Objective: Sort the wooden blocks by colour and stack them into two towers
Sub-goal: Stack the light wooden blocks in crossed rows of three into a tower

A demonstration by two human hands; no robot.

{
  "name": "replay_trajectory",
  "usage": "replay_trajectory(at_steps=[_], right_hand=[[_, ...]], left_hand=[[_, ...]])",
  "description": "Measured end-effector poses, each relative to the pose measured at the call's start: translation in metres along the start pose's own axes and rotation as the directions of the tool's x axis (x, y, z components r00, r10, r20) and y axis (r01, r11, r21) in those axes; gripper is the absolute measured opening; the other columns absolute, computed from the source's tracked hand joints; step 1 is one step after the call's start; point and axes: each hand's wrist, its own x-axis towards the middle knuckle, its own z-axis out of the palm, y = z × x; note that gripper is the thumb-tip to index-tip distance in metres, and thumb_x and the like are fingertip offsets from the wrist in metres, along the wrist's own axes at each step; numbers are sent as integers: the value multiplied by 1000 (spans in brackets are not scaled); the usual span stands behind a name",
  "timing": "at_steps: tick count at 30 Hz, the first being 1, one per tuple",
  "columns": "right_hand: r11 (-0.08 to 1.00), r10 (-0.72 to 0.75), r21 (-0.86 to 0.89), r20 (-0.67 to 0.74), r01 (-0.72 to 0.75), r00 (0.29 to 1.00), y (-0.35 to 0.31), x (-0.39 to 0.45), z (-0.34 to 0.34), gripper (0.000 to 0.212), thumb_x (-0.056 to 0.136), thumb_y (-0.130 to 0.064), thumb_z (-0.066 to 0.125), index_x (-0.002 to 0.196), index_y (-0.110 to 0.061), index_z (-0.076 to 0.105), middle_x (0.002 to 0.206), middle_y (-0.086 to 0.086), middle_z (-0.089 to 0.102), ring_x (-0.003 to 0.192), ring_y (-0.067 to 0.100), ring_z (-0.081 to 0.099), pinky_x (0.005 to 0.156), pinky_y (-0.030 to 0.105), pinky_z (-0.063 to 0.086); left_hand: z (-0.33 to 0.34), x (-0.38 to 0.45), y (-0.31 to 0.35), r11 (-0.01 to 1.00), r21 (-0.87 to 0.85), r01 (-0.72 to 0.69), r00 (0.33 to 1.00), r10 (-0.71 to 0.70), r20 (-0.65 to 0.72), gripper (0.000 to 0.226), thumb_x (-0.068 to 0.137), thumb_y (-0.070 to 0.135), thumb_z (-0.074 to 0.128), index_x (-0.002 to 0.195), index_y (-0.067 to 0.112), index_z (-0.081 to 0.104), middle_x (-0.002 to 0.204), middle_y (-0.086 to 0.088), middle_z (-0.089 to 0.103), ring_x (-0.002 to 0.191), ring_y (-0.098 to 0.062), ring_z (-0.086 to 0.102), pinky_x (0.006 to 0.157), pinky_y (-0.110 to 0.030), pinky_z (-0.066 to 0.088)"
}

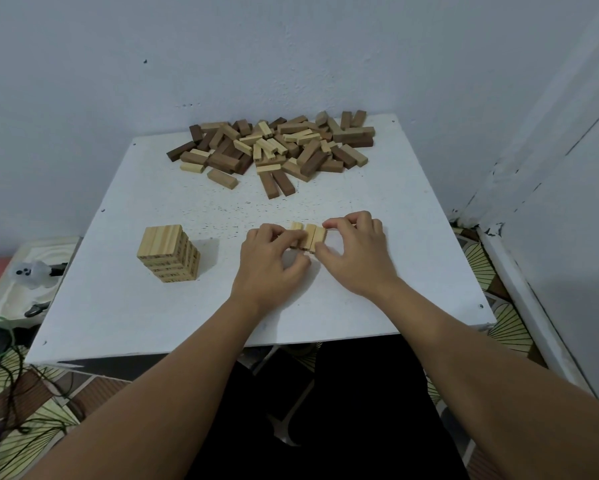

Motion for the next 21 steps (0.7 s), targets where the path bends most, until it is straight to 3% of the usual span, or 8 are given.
replay_trajectory(at_steps=[5, 9, 13, 17, 21], right_hand=[[999, 43, -6, 17, -43, 999, 2, 1, -1, 37, 97, -31, 55, 133, -26, 61, 129, 1, 42, 121, 22, 37, 104, 29, 30], [1000, 24, -11, 7, -23, 1000, 3, 2, 2, 27, 97, -33, 60, 123, -31, 66, 125, 0, 43, 116, 21, 38, 104, 29, 32], [1000, 21, 9, -6, -21, 1000, 3, 2, 2, 28, 95, -38, 63, 122, -30, 66, 123, -1, 43, 115, 21, 38, 103, 31, 34], [1000, 15, -26, 16, -15, 1000, 1, 0, 1, 39, 95, -35, 61, 133, -28, 61, 126, 0, 41, 117, 23, 38, 106, 32, 32], [1000, -10, -7, 0, 10, 1000, 1, 0, 0, 32, 94, -36, 62, 124, -32, 68, 120, -4, 40, 112, 20, 38, 102, 28, 31]], left_hand=[[-1, 0, 6, 997, 76, 26, 999, -29, 35, 76, 82, 63, 66, 148, 37, 40, 129, 15, 45, 126, -11, 32, 108, -31, 28], [7, 3, 0, 985, 171, 4, 1000, -8, 19, 69, 85, 71, 63, 139, 31, 49, 127, 10, 48, 123, -16, 36, 107, -33, 28], [7, 4, -2, 988, 153, -38, 998, 44, -37, 50, 87, 53, 61, 130, 27, 57, 116, 13, 52, 117, -16, 45, 106, -29, 22], [5, 2, 2, 995, 96, -8, 999, 12, -40, 53, 82, 39, 63, 133, 28, 53, 118, 19, 52, 122, -10, 42, 108, -26, 17], [1, 3, 3, 996, 86, 23, 999, -20, -34, 63, 78, 43, 61, 140, 31, 51, 136, 17, 48, 136, -12, 31, 117, -34, 15]])
